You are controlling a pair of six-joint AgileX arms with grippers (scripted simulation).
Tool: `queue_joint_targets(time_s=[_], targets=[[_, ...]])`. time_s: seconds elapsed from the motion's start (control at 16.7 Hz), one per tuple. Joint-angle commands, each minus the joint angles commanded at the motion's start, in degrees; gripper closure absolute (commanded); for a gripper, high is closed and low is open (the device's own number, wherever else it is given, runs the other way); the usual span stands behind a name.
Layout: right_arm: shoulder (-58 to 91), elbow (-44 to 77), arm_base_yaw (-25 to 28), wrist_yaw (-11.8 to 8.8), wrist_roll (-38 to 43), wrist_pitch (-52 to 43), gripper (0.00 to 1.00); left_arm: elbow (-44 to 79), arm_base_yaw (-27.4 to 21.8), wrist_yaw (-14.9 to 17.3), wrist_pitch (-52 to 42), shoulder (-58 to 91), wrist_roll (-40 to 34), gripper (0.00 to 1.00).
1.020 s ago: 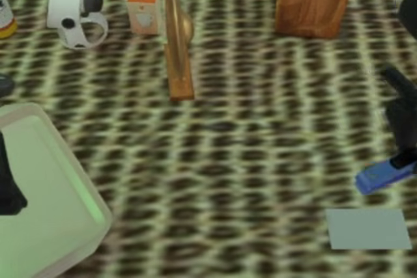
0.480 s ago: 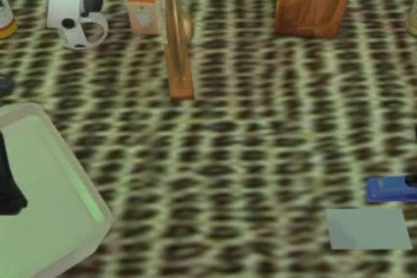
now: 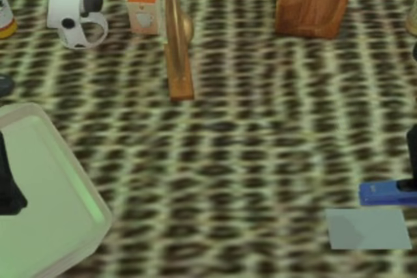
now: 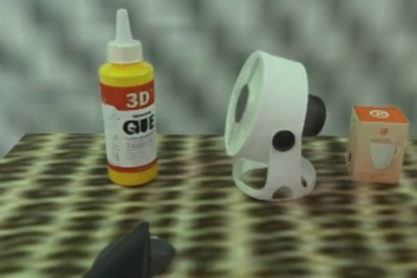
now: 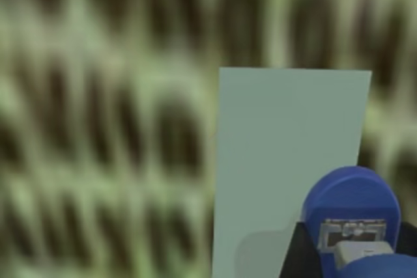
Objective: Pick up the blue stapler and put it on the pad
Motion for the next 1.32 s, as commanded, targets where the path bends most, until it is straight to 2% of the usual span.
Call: queue_joint_targets(time_s=[0.36, 0.72, 1.32], targets=[[6.71, -9.88, 2.49, 0.02, 2.94, 17.39, 1.0, 0.0, 0.0, 0.0, 0.0, 0.0, 0.0, 0.0], [7.94, -11.79, 3.03, 0.03, 3.53, 19.98, 1.0, 0.0, 0.0, 0.0, 0.0, 0.0, 0.0, 0.0], [7.94, -11.79, 3.03, 0.03, 3.53, 19.98, 0.25, 0.0, 0.0, 0.0, 0.0, 0.0, 0.0, 0.0]])
